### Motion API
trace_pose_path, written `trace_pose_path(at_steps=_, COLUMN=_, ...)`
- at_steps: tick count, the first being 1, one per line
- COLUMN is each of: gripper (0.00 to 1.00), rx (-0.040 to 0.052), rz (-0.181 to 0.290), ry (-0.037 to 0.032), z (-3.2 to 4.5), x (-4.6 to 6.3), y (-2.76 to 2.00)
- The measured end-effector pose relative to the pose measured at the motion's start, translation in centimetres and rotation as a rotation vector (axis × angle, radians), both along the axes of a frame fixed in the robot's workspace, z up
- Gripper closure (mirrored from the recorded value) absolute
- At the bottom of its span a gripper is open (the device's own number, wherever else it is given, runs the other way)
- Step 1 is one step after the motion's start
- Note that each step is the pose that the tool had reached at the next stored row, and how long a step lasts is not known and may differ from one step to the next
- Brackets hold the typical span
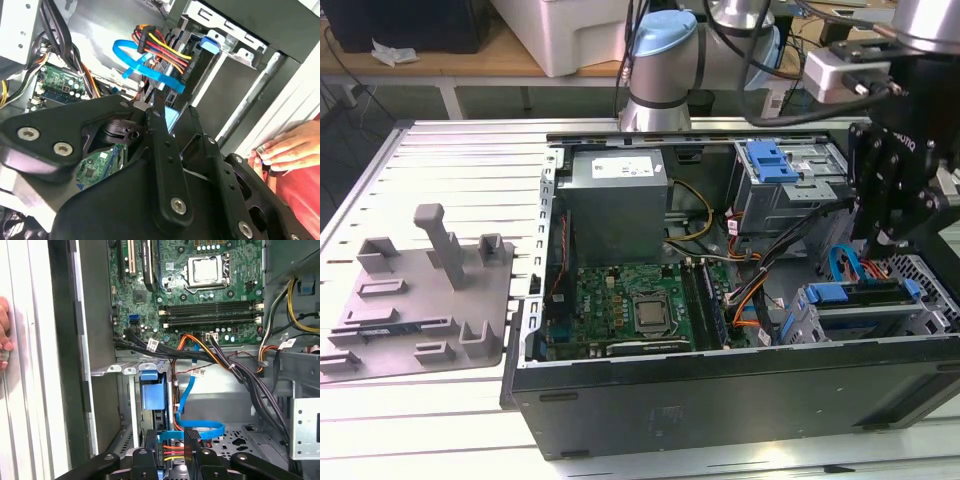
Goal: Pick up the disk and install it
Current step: 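Insert the second disk wire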
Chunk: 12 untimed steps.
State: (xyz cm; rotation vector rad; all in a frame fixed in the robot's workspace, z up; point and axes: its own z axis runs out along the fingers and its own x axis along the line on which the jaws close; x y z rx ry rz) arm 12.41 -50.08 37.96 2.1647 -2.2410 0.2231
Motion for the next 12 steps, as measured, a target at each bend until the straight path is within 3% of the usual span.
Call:
trace_pose_path(at_steps=2, gripper=0.64, rx=0.0, rz=0.0, ry=-0.0072, z=0.5, x=-0.3, y=0.0)
trace_pose_path(at_steps=6, gripper=0.66, rx=-0.0018, rz=0.0, ry=-0.015, z=0.69, x=-1.2, y=0.0)
trace_pose_path(at_steps=10, gripper=0.89, rx=-0.0035, rz=0.0, ry=-0.0279, z=0.69, x=-2.5, y=0.01)
trace_pose_path(at_steps=12, gripper=0.89, rx=-0.0036, rz=0.0, ry=-0.0302, z=0.69, x=-2.8, y=0.0)
